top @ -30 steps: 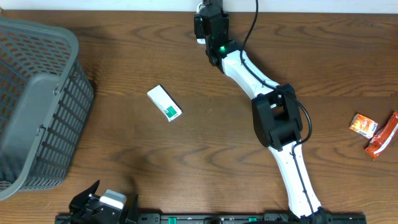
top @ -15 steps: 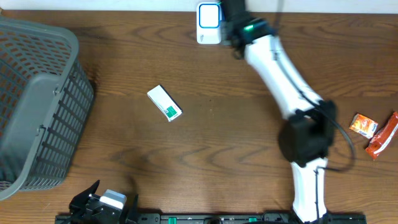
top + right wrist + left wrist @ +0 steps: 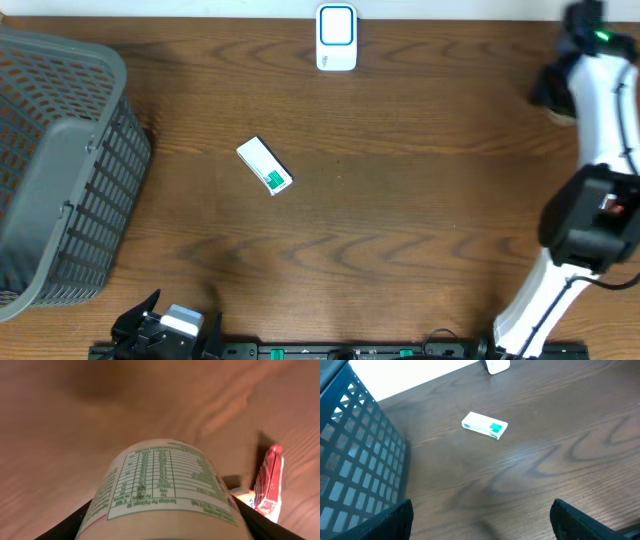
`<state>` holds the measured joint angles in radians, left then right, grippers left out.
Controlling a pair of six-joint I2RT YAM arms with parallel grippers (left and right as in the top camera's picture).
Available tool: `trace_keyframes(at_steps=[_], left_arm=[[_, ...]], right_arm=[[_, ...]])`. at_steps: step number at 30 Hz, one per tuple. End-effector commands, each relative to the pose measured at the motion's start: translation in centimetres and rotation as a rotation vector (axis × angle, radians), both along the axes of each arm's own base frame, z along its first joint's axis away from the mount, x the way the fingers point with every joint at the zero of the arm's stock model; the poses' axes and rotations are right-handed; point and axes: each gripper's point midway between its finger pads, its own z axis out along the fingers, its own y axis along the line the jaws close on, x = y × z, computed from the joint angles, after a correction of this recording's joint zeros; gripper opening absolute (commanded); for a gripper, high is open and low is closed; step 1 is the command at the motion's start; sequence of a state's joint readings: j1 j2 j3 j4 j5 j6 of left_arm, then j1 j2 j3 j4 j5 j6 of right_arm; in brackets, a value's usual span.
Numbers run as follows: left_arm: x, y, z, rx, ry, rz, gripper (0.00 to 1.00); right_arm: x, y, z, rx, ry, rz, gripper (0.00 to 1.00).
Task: Scan the item barcode
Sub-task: 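Carry the green jar right and drop it at the right table edge, then move the right gripper over the white toothpaste box and grasp it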
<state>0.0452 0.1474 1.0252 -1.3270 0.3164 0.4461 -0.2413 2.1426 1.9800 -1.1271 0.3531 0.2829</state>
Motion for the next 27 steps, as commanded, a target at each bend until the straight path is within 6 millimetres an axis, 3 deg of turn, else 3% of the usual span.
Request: trace_keyframes(at_steps=[1, 7, 11, 12, 13, 14, 17, 18, 19, 22, 23, 25, 26, 27], left_arm=[[-0.1, -0.2, 0.3, -0.002, -0.016, -0.012, 0.86], [-0.1, -0.2, 0.3, -0.002, -0.016, -0.011, 0.87], [-0.1, -0.2, 0.3, -0.002, -0.016, -0.012, 0.86], [-0.1, -0.2, 0.3, -0.002, -0.016, -0.011, 0.86], [-0.1, -0.2, 0.3, -0.002, -0.016, -0.011, 0.86], [-0.1, -0.2, 0.3, -0.002, -0.016, -0.012, 0.86], [-0.1, -0.2, 0.3, -0.002, -0.016, -0.011, 0.86], [-0.1, -0.2, 0.3, -0.002, -0.016, -0.011, 0.87], [-0.1, -0.2, 0.3, -0.002, -0.016, -0.011, 0.87], [-0.1, -0.2, 0.3, -0.002, -0.016, -0.011, 0.87], [-0.1, -0.2, 0.3, -0.002, -0.016, -0.011, 0.86], [-0.1, -0.2, 0.3, -0.002, -0.016, -0.011, 0.86], [-0.1, -0.2, 0.3, -0.002, -0.016, -0.012, 0.86], [-0.1, -0.2, 0.3, -0.002, -0.016, -0.011, 0.87]], right_arm=[[-3.1, -3.3, -4.2, 0.172, -0.008, -0.149, 0.67], [-7.7, -7.1, -9.5, 0.338, -0.042, -0.379, 0.68], [-8.2, -7.7, -10.3, 0.410, -0.085, -0.409, 0.70], [-8.0, -7.6, -10.2, 0.434, -0.100, -0.408, 0.74], [-7.8, -7.5, -9.8, 0.461, -0.115, -0.406, 0.92], [-7.7, -7.5, -9.4, 0.476, -0.122, -0.407, 0.99], [-6.3, -7.6, -5.7, 0.527, -0.173, -0.392, 0.99], [-5.2, -7.8, -2.2, 0.524, -0.217, -0.371, 0.99], [-4.9, -7.8, -0.9, 0.516, -0.234, -0.362, 0.99], [-2.8, -6.0, 6.7, 0.465, -0.345, -0.269, 0.99], [-2.1, -4.7, 9.0, 0.456, -0.382, -0.224, 0.99], [-0.5, 0.1, 13.2, 0.470, -0.443, -0.044, 0.99], [0.1, 3.0, 14.5, 0.492, -0.459, 0.063, 0.99], [0.9, 8.3, 15.6, 0.528, -0.451, 0.228, 0.99]])
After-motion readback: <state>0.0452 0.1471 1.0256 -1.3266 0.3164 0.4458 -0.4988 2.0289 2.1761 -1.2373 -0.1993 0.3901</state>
